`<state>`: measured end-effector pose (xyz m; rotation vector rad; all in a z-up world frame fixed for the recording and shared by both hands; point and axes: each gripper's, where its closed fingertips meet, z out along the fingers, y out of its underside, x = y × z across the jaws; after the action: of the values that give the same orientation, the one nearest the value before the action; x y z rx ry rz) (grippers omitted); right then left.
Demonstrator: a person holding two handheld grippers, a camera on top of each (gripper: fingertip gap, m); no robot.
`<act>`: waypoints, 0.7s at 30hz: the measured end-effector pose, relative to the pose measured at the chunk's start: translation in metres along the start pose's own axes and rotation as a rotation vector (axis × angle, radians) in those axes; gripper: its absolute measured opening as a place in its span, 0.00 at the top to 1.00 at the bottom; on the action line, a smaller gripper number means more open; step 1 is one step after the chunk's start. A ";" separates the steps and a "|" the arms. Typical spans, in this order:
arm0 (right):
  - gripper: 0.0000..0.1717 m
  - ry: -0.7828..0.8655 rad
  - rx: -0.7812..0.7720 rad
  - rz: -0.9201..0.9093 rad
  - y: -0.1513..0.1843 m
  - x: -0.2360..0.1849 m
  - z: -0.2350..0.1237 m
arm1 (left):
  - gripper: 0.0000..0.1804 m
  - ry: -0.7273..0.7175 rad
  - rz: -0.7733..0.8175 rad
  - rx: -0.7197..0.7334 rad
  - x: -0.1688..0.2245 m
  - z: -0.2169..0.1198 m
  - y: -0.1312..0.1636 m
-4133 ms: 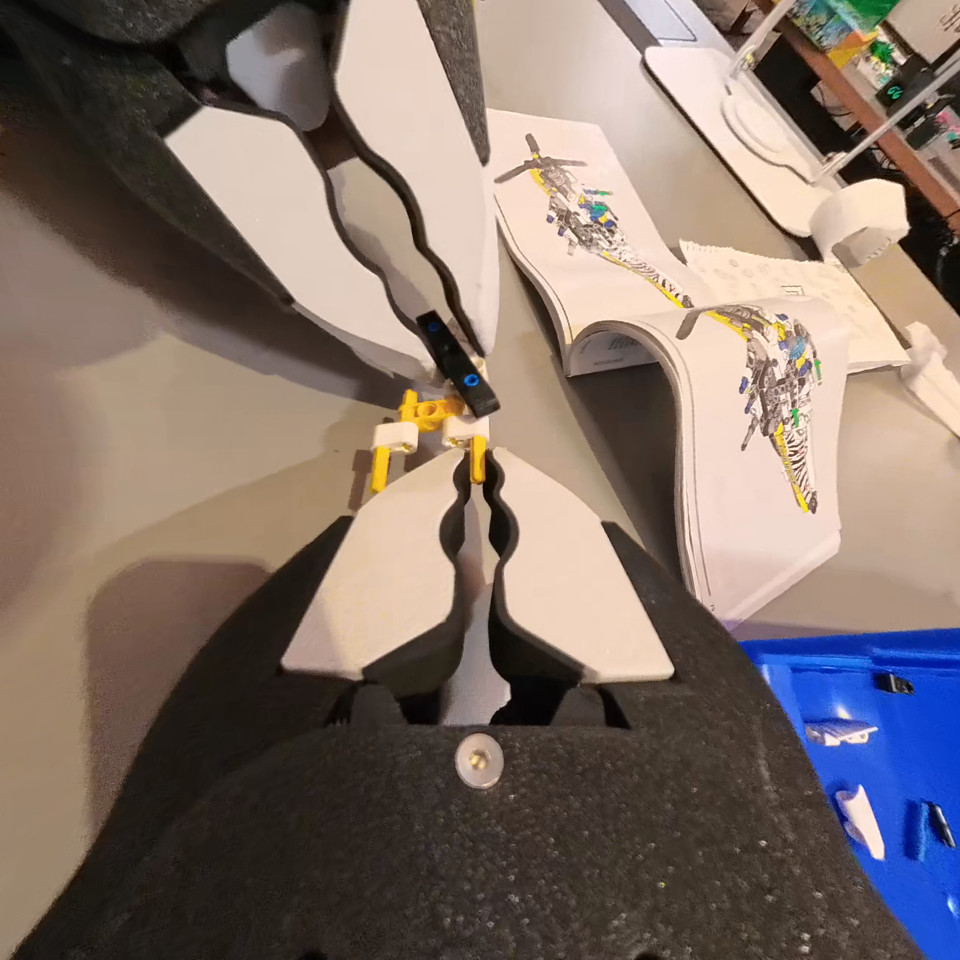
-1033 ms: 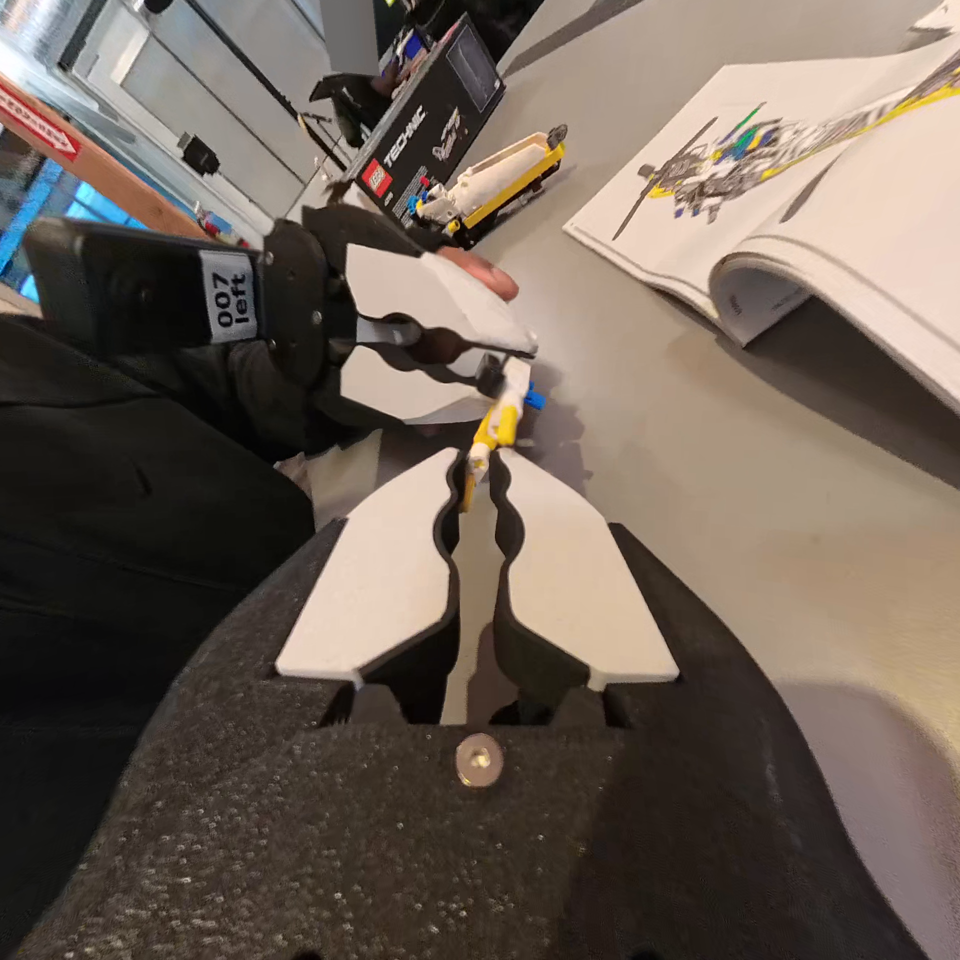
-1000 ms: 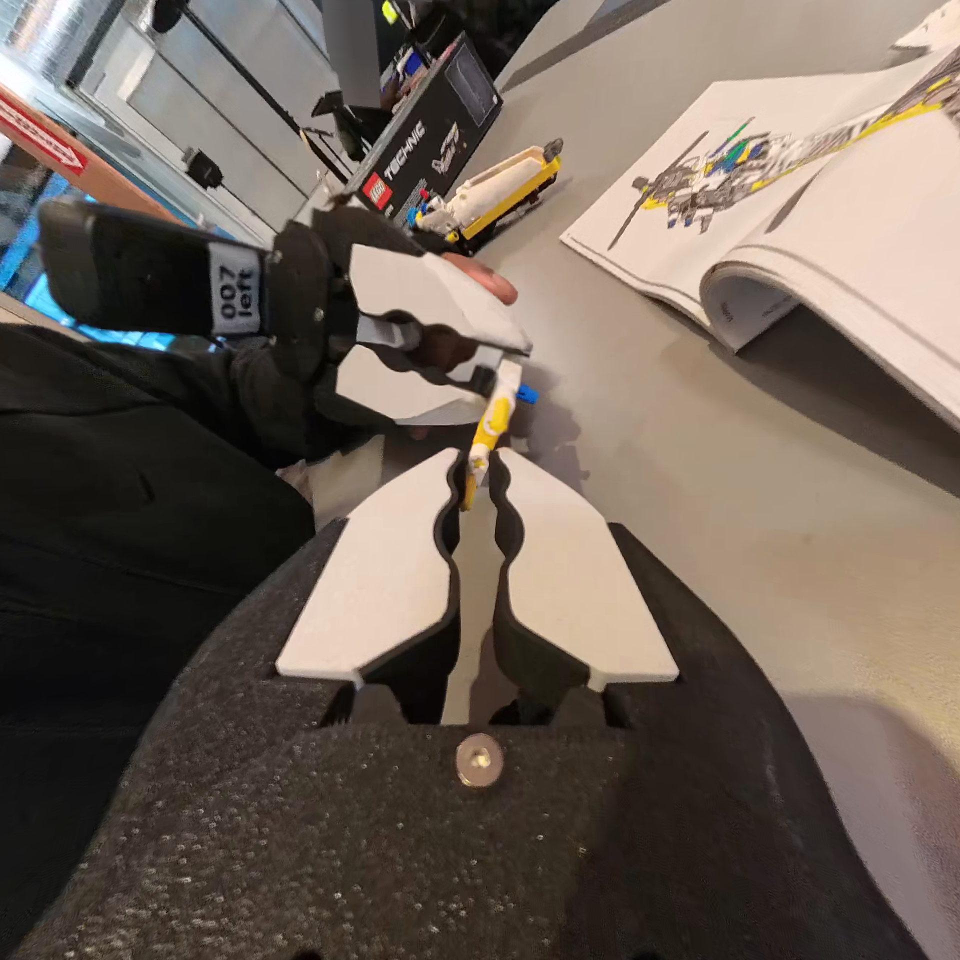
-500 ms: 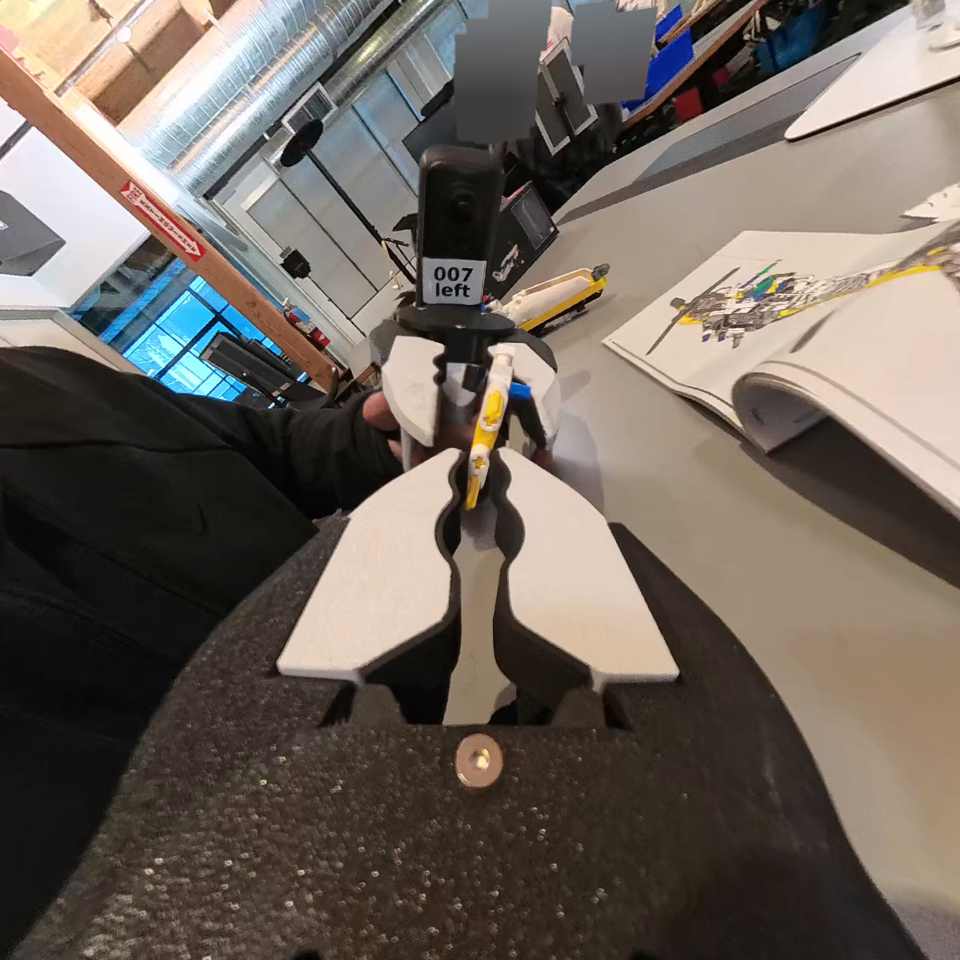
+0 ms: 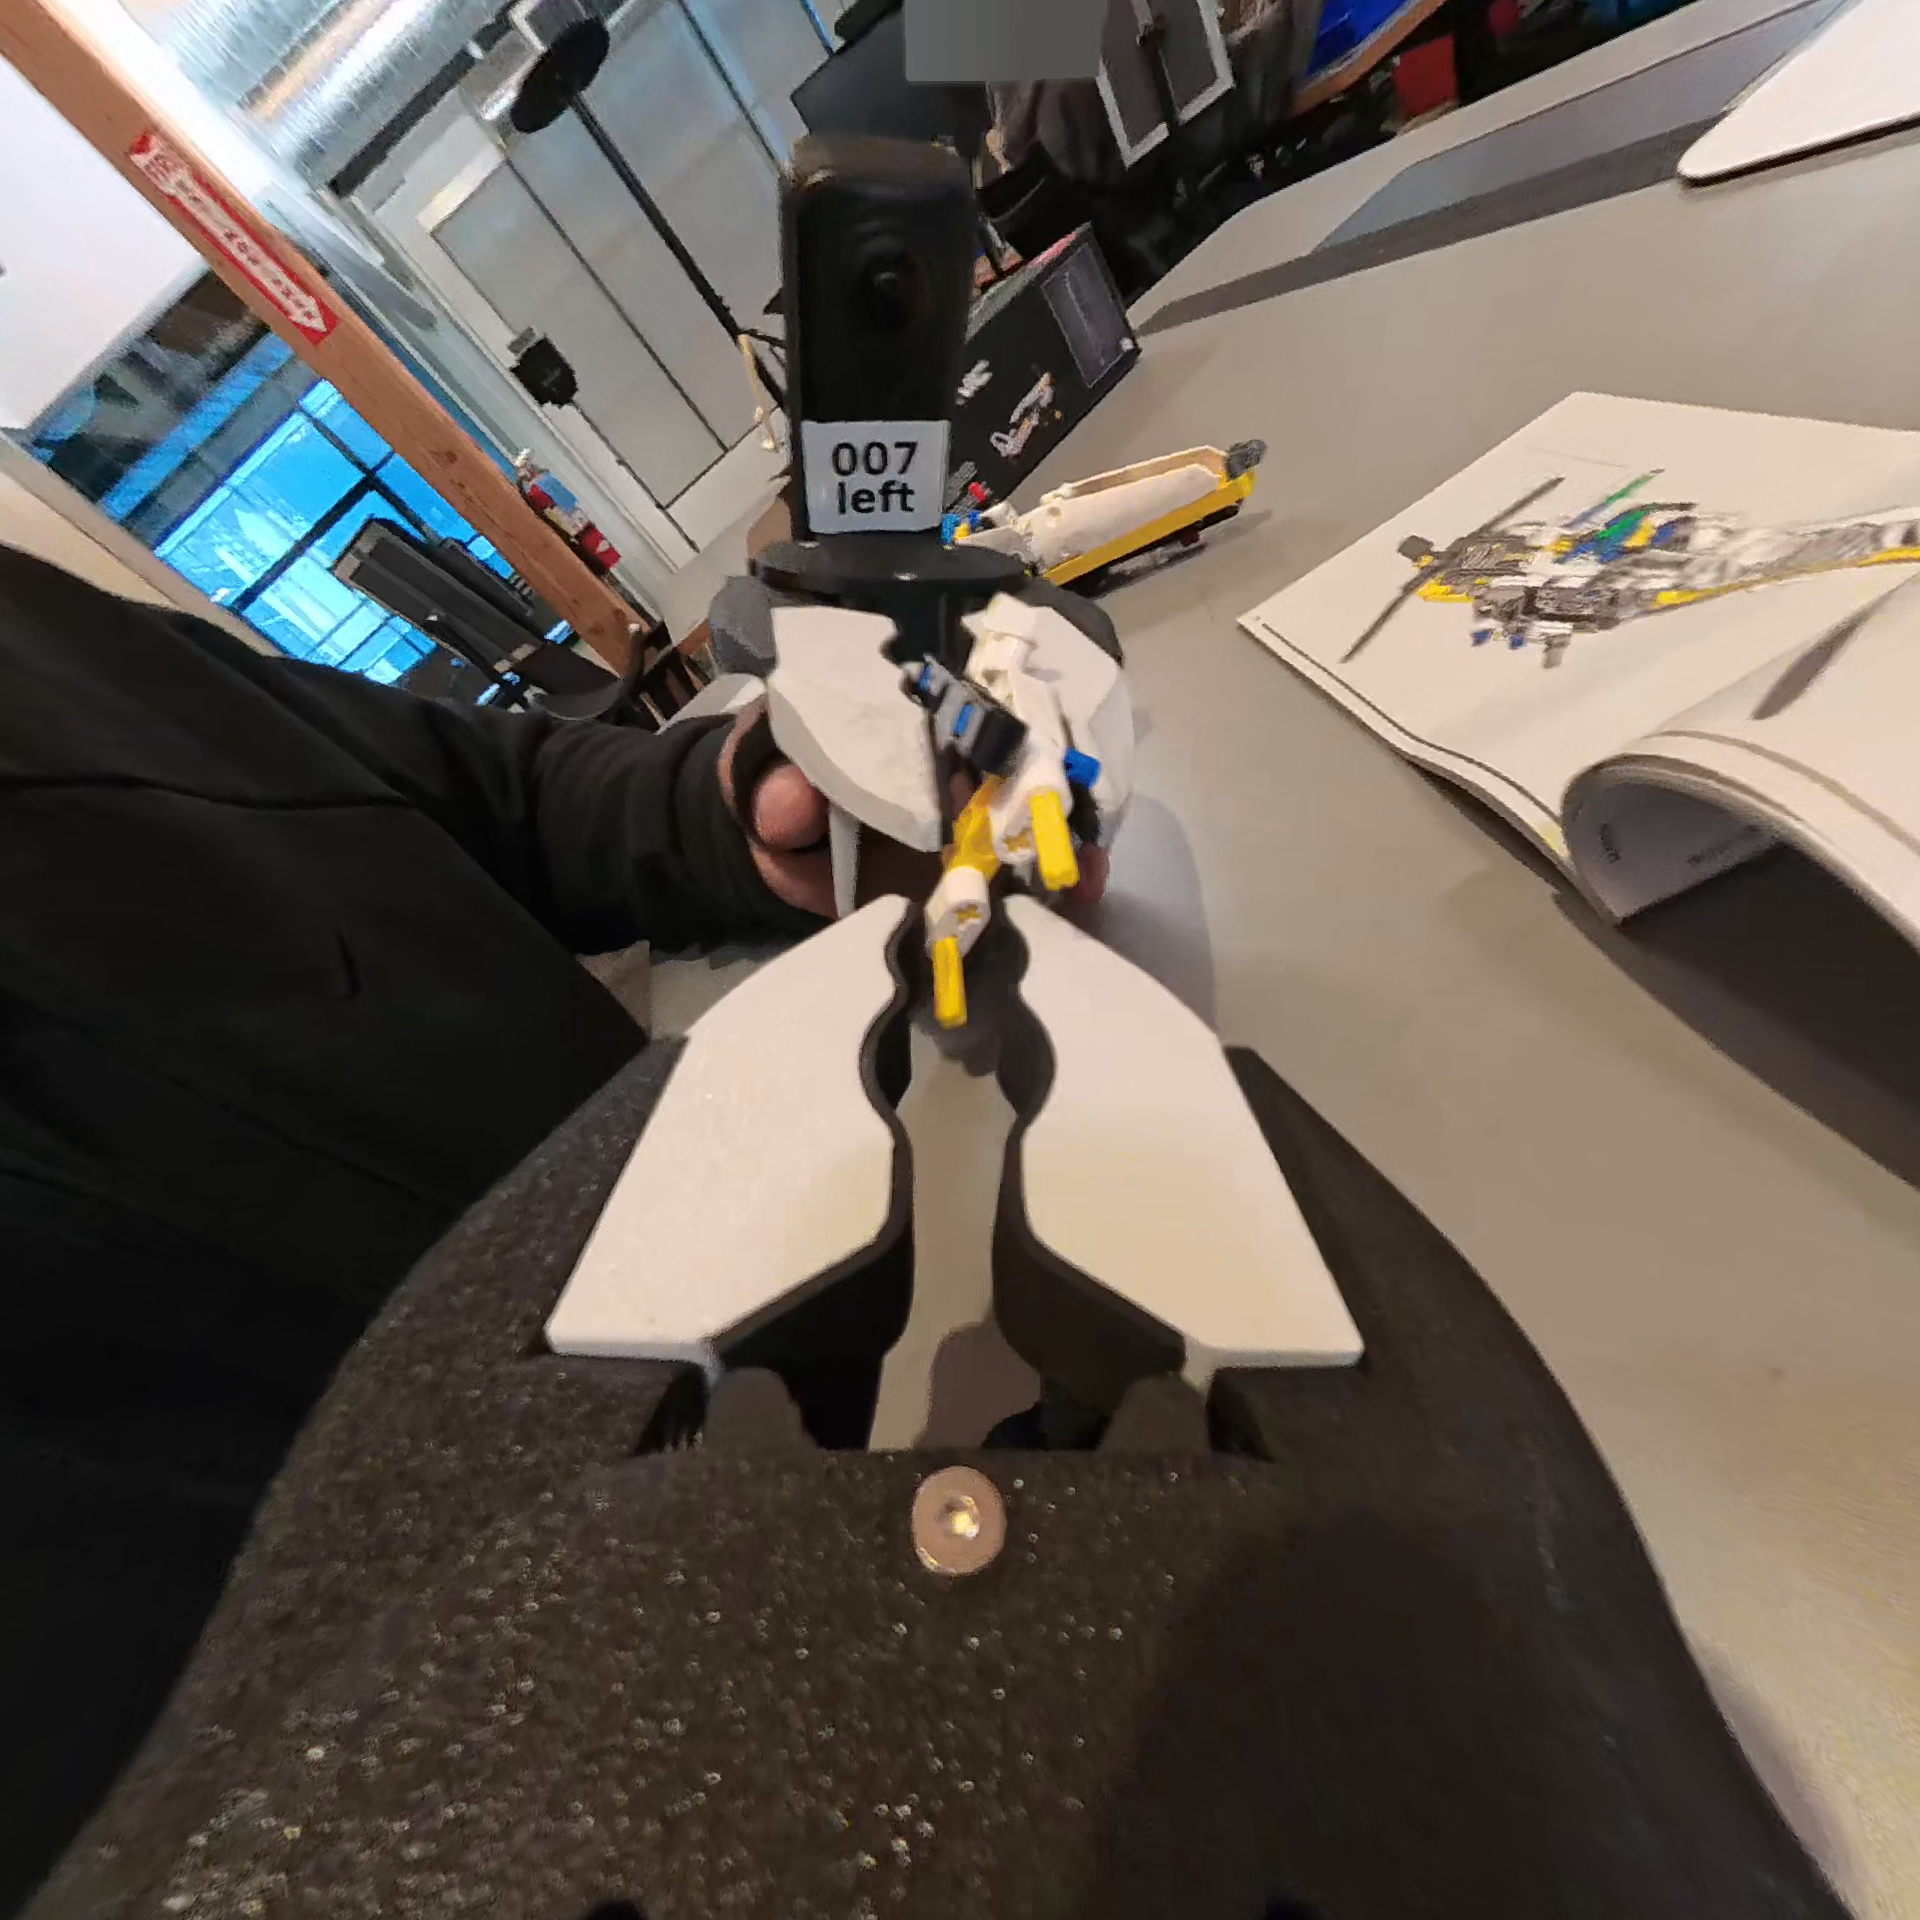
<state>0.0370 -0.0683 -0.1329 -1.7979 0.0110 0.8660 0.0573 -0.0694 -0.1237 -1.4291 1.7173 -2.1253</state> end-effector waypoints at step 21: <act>0.95 0.011 0.019 -0.089 -0.003 -0.003 0.003 | 0.86 0.042 -0.020 -0.031 0.006 0.000 0.004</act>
<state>0.0342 -0.0664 -0.1293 -1.7719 -0.0530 0.7896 0.0518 -0.0741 -0.1231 -1.4258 1.7647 -2.1639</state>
